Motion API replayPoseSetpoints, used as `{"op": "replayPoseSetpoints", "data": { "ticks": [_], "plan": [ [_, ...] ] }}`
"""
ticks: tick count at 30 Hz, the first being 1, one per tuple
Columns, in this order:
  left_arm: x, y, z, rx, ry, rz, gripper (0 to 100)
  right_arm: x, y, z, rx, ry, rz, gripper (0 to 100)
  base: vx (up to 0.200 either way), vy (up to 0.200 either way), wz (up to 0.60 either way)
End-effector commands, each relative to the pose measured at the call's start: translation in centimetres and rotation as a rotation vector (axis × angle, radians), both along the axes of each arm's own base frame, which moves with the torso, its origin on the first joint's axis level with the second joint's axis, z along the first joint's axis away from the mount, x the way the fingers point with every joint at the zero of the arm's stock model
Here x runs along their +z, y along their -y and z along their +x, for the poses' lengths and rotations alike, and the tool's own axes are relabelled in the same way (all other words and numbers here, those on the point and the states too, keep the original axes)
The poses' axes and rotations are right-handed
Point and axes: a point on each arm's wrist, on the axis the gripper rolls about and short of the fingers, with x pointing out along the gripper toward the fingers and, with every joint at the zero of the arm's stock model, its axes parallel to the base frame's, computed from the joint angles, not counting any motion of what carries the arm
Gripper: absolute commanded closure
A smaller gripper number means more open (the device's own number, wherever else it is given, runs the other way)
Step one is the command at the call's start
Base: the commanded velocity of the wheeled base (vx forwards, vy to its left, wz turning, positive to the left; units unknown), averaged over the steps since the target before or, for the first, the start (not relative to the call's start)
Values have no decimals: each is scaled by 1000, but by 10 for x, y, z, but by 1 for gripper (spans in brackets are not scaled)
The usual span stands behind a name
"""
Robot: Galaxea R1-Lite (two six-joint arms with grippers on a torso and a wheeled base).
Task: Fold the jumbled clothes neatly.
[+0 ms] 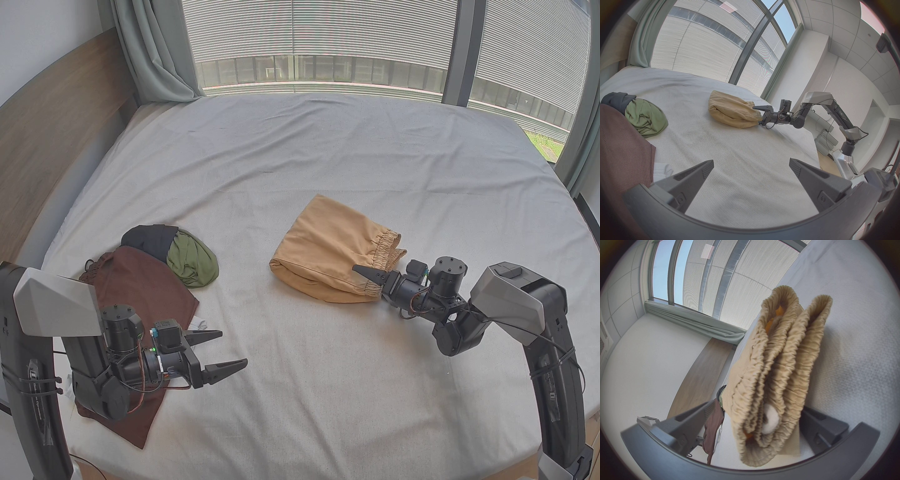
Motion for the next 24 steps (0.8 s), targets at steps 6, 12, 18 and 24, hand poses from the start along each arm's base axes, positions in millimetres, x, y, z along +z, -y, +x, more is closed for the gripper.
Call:
{"op": "replayPoseSetpoints", "data": {
  "ticks": [6, 12, 18, 24],
  "plan": [
    [2, -1, 2, 5, 8, -3, 0, 27, 35, -8, -68, 3, -3, 0, 0, 0, 0],
    [3, -2, 4, 9, 20, -3, 0, 68, 50, -32, -94, 57, -18, 0, 0, 0, 0],
    [4, -4, 4, 14, 22, -3, 0, 96, 44, -40, -73, 115, -6, 0, 0, 0, 0],
    [3, -4, 5, 14, 23, -4, 0, 99, 21, -34, -24, 142, 6, 0, 0, 0, 0]
  ]
}}
